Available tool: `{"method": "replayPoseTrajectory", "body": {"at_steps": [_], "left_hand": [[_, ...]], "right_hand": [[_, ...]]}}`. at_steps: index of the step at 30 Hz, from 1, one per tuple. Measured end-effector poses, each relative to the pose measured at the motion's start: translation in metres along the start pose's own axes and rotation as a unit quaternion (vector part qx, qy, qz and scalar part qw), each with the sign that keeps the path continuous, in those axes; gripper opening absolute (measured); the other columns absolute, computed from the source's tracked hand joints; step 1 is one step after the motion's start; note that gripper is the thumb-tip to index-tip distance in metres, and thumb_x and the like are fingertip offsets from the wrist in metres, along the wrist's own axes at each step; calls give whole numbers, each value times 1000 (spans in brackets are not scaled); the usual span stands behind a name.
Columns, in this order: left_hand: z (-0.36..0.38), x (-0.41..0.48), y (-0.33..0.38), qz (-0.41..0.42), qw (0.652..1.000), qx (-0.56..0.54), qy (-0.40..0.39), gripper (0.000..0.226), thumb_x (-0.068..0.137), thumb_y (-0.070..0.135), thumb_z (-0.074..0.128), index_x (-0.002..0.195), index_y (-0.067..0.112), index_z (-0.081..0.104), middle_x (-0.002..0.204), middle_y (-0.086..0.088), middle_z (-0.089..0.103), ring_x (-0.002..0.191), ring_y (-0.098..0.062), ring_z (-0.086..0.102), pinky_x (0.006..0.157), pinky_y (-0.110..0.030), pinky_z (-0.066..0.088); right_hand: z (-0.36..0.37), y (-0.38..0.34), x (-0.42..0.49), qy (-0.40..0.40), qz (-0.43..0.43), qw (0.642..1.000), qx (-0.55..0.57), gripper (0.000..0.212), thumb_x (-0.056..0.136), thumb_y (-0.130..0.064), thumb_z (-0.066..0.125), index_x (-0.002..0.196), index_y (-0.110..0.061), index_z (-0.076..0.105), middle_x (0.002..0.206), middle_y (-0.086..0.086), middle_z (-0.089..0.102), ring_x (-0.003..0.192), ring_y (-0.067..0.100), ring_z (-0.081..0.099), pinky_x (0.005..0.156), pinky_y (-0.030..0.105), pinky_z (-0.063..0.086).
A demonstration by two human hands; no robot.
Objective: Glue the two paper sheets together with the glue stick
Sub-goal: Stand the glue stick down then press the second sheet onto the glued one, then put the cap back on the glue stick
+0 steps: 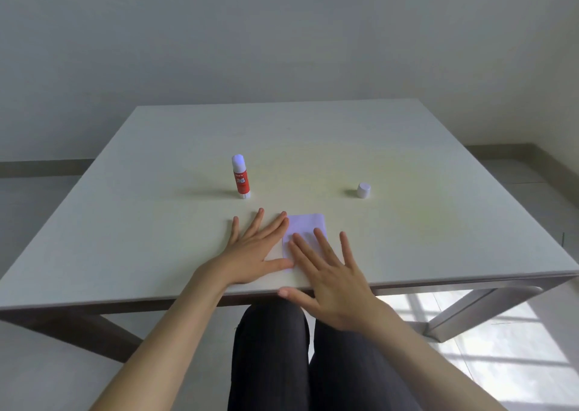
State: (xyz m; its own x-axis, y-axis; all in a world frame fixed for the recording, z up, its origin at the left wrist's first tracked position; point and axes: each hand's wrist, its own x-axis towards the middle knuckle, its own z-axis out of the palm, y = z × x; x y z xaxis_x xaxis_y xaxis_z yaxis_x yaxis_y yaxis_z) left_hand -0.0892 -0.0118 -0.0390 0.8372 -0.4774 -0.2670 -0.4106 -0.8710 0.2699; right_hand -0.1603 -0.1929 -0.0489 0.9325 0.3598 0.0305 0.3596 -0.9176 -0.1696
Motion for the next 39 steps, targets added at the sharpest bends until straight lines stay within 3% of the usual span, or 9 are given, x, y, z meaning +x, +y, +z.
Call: {"method": "replayPoseTrajectory", "body": {"at_steps": [11,17,23,27,29,31,33,37,39], "left_hand": [[-1,-8,0,13,990,-138,22,69,96,46,36,148,36,-9,156,22,-7,143,-5,-21,116,-44,-18],[-18,-5,-10,-90,818,-357,441,28,87,17,62,115,21,59,109,13,64,101,-2,60,93,-26,46],[-38,46,-10,-239,787,-377,426,62,82,26,69,133,0,45,134,-15,55,123,-30,50,100,-34,38],[-51,51,0,-213,765,-401,457,23,86,21,59,72,3,61,64,-8,68,68,-24,61,63,-29,38],[-54,41,13,-171,756,-464,428,30,84,25,61,57,12,61,49,8,65,56,-1,58,61,-26,38],[-56,29,32,-83,729,-575,362,23,83,24,65,62,22,73,65,12,73,79,6,65,77,-24,45],[-57,16,50,-1,714,-635,295,21,85,20,64,76,33,77,88,3,77,102,-14,68,94,-31,46],[-56,3,59,56,716,-646,259,20,89,16,59,91,29,75,98,0,77,99,-19,71,90,-26,50],[-56,0,57,61,708,-655,257,17,89,16,59,103,20,69,95,-1,77,96,-20,72,82,-22,53]], "right_hand": [[-1,36,15,4,76,997,0,89,71,-77,-10,148,-33,-10,158,-18,-10,147,20,-13,114,52,-19],[-2,34,11,88,70,992,51,79,78,-78,2,142,-40,-26,156,-13,-25,146,16,-12,115,43,-11],[-1,37,11,123,78,984,100,81,79,-78,7,143,-39,-23,158,-15,-17,146,10,-12,116,37,-10],[-4,38,10,112,42,992,38,83,83,-72,26,146,-35,-13,157,-10,-15,146,15,-15,115,40,-14],[-12,32,11,171,27,979,109,64,87,-56,48,143,-28,34,155,-7,24,146,17,15,119,37,5],[-26,23,16,261,59,921,284,32,91,-47,50,92,-23,72,103,-9,71,105,10,64,91,17,39],[-44,13,26,200,150,814,524,56,90,-56,36,66,-18,68,60,-4,68,58,11,61,58,15,42],[-61,4,37,-60,171,557,811,54,99,-44,29,91,-3,64,59,8,64,43,16,51,44,23,41],[-63,3,37,-80,151,495,852,44,98,-36,37,90,-2,63,59,5,63,43,12,52,42,19,43]]}}
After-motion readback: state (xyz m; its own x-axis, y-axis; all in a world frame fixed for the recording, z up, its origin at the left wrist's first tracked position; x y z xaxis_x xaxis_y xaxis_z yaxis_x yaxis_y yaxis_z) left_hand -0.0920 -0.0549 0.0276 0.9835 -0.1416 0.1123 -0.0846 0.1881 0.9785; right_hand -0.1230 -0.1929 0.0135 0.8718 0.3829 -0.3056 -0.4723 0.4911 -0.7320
